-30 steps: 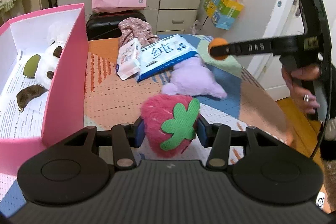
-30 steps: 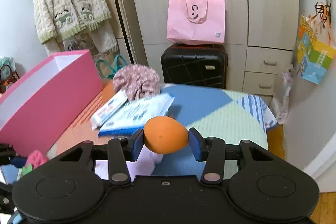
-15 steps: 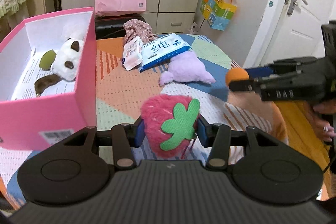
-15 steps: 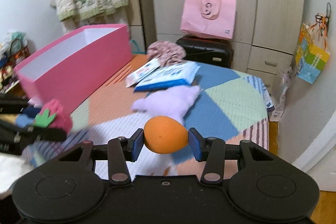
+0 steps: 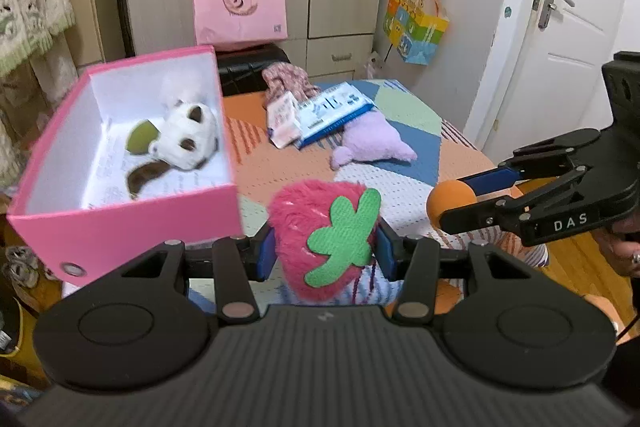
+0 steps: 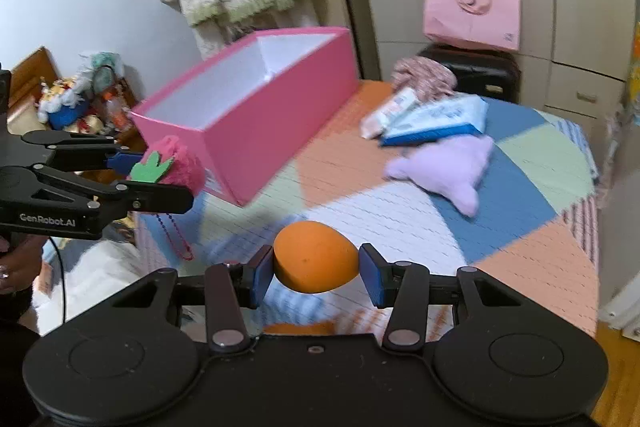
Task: Organize soft objects
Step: 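Lift the strawberry plush with the left gripper while the right gripper carries the orange ball over the box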
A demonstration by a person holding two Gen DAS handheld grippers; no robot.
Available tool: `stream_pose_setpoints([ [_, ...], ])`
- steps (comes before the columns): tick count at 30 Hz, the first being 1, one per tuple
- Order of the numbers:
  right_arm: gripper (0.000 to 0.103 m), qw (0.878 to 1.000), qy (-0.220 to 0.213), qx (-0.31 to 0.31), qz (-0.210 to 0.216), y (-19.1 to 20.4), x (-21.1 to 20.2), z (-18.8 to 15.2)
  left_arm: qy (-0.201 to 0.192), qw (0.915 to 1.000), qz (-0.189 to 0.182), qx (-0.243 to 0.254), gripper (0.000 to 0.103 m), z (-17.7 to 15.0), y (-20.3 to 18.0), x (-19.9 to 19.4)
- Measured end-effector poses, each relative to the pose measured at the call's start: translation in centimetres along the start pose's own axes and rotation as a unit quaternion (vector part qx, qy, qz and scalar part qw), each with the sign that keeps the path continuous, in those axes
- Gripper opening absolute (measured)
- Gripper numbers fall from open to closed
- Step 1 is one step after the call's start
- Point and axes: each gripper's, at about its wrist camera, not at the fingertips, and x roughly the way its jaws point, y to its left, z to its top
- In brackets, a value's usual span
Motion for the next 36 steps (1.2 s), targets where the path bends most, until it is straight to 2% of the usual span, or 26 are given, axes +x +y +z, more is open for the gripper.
stream_pose_setpoints([
  [9, 0.052, 0.997, -0.032, -0.058, 0.028, 4.4, 1.0, 4.0, -0.026, 0.9996, 0.008, -0.006, 0.047, 1.5, 3.6, -2.6],
  [19, 0.052, 0.988, -0.075, -0.123, 0.056, 7.6, 4.8, 10.4, -0.047, 0.9978, 0.031, -0.037, 0.048, 4.2, 9.4, -2.6],
  [22, 0.052, 0.987, -0.079, -0.130, 0.053, 7.8, 6.6, 12.3, -0.049, 0.9972, 0.038, -0.041, 0.048, 5.1, 11.1, -1.5],
  [27, 0.052, 0.990, -0.079, -0.105, 0.053, 6.4, 9.9, 15.9, -0.042, 0.9956, 0.053, -0.065, 0.048, 6.8, 14.1, 2.1],
  [33, 0.052, 0.995, -0.047, -0.070, 0.059, 4.5, 15.2, 18.8, 0.017, 0.9941, 0.052, -0.094, 0.048, 8.2, 17.7, 7.5],
  [36, 0.052, 0.997, -0.026, -0.045, 0.061, 3.5, 17.9, 20.1, 0.037, 0.9924, 0.068, -0.096, 0.048, 8.7, 18.8, 9.7],
])
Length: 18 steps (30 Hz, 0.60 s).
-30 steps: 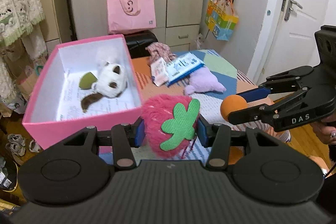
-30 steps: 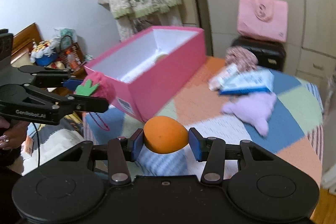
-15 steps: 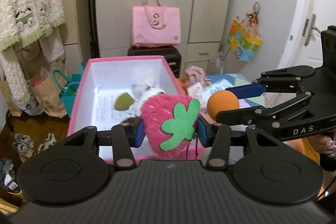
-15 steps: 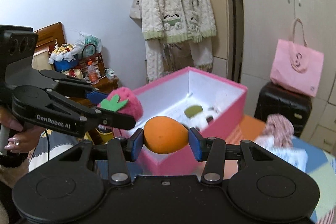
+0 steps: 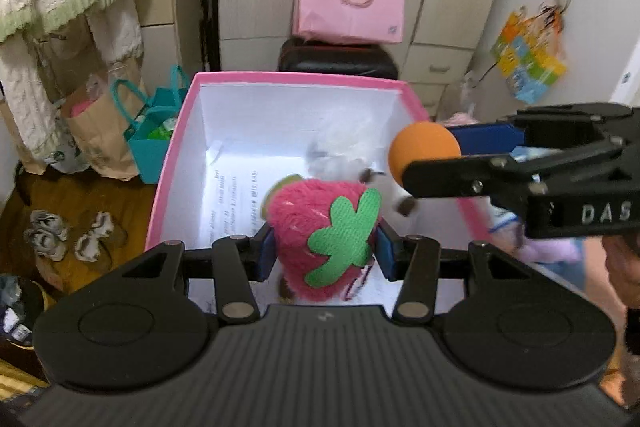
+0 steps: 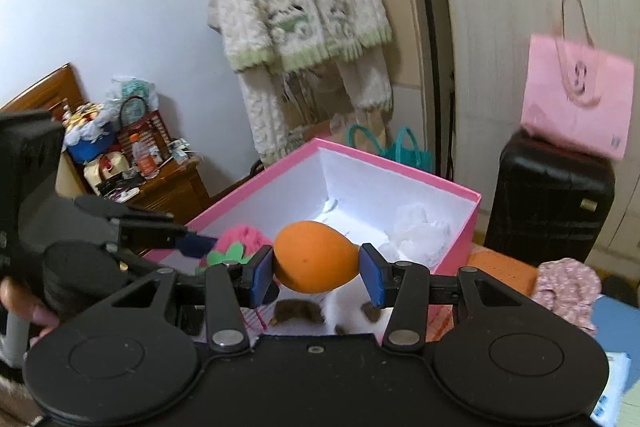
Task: Organize soft objects
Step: 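Lift the strawberry plush with the left gripper while the right gripper carries the orange ball over the box, then lower the strawberry plush into the box and open the left gripper while the right releases the orange ball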
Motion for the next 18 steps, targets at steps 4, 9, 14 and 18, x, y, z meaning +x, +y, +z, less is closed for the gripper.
stream_pose_setpoints([
  [4, 0.052, 1.000, 0.012, 0.008, -0.008, -0.9, 2.4, 0.8, 0.018, 0.9998, 0.007, -0.009, 0.048, 0.4, 0.6, 1.9],
  [9, 0.052, 0.999, 0.027, 0.026, -0.017, -1.6, 4.8, 1.3, 0.041, 0.9987, 0.007, -0.030, 0.049, 0.8, 1.1, 2.9],
  [14, 0.052, 0.998, 0.049, 0.041, -0.016, -2.7, 6.9, 2.0, 0.052, 0.9984, 0.016, -0.014, 0.049, 1.7, 0.9, 3.7],
  [18, 0.054, 0.998, 0.050, 0.036, -0.025, -2.6, 7.7, 2.4, 0.068, 0.9974, 0.010, -0.023, 0.051, 2.2, 1.4, 4.2],
])
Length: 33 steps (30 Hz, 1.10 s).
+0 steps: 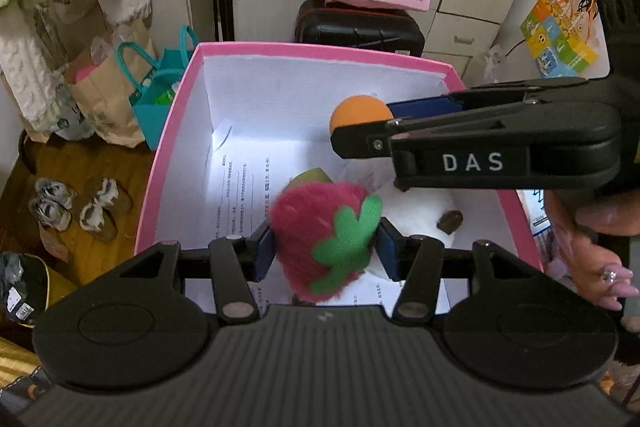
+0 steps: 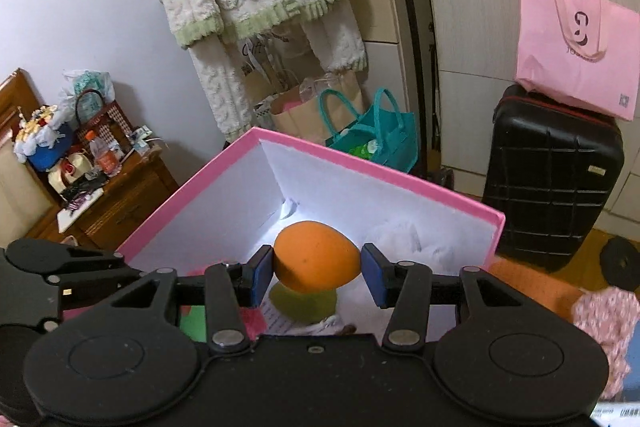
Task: Organize soft objects
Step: 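Lower the strawberry plush into the box and open the left gripper while the right releases the orange ball, then move both grippers out of the box toward the lavender plush on the bed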
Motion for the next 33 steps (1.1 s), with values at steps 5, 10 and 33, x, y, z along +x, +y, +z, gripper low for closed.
stream_pose_setpoints([
  [5, 0.068, 1.000, -0.017, 0.007, 0.007, 0.0, -0.7, 0.0, -0.017, 0.9988, 0.021, 0.041, 0.056, -0.7, -1.1, -0.8],
  [10, 0.068, 1.000, -0.027, -0.005, -0.005, 0.7, -3.1, -0.8, -0.037, 0.9989, -0.006, 0.027, 0.059, -2.3, -0.7, -3.5],
  [33, 0.072, 0.990, -0.074, -0.075, -0.096, 3.9, -20.8, -12.2, -0.081, 0.9857, -0.081, 0.124, 0.071, -9.1, -5.2, -15.3],
])
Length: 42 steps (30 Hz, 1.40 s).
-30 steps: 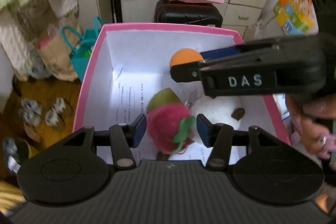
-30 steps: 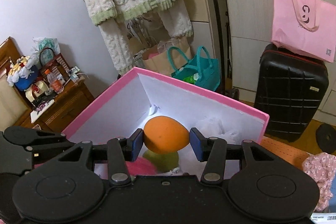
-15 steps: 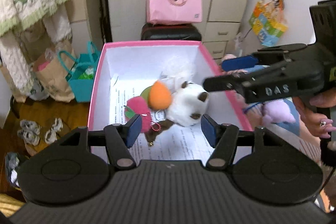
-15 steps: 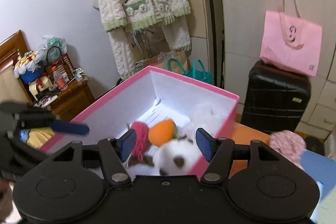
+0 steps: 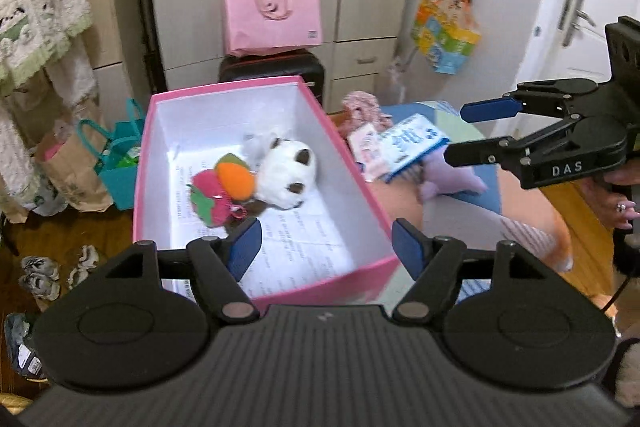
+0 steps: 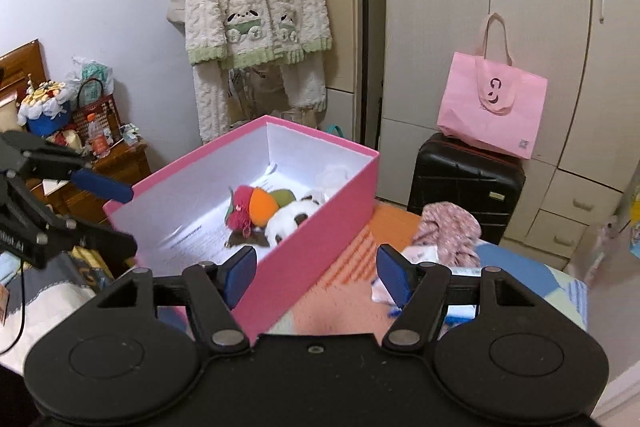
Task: Organize soft objects
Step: 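Move both grippers out of the box toward the lavender plush on the bed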
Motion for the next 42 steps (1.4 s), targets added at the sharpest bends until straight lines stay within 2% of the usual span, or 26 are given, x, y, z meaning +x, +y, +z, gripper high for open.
stream_pose_setpoints([
  [9, 0.080, 0.999, 0.026, -0.010, -0.026, -0.7, -4.0, -3.9, 0.007, 0.9979, -0.059, 0.025, 0.075, -0.3, -4.3, -1.1],
  [17, 0.085, 0.998, 0.034, -0.003, -0.044, -2.3, -6.3, -7.2, 0.035, 0.9932, -0.097, 0.054, 0.076, 0.0, -9.1, 1.5],
  [26, 0.086, 0.999, 0.024, -0.004, -0.044, -5.3, -6.6, -9.7, 0.063, 0.9866, -0.140, 0.055, 0.076, 1.1, -12.6, 6.2],
  [30, 0.086, 0.998, 0.002, -0.022, -0.051, -6.3, -5.8, -10.9, 0.073, 0.9856, -0.143, 0.052, 0.076, 1.7, -13.5, 8.7],
  [33, 0.086, 0.998, -0.023, -0.037, -0.048, -7.3, -4.8, -12.0, 0.063, 0.9871, -0.139, 0.047, 0.076, 2.0, -13.9, 10.3],
  [38, 0.086, 0.999, -0.025, -0.005, -0.024, -9.8, -1.5, -12.4, 0.050, 0.9911, -0.121, 0.026, 0.076, 2.0, -13.8, 13.0],
  [42, 0.086, 0.999, -0.020, -0.005, -0.027, -10.4, 0.8, -12.4, 0.034, 0.9940, -0.101, 0.022, 0.076, 2.2, -13.8, 15.0],
])
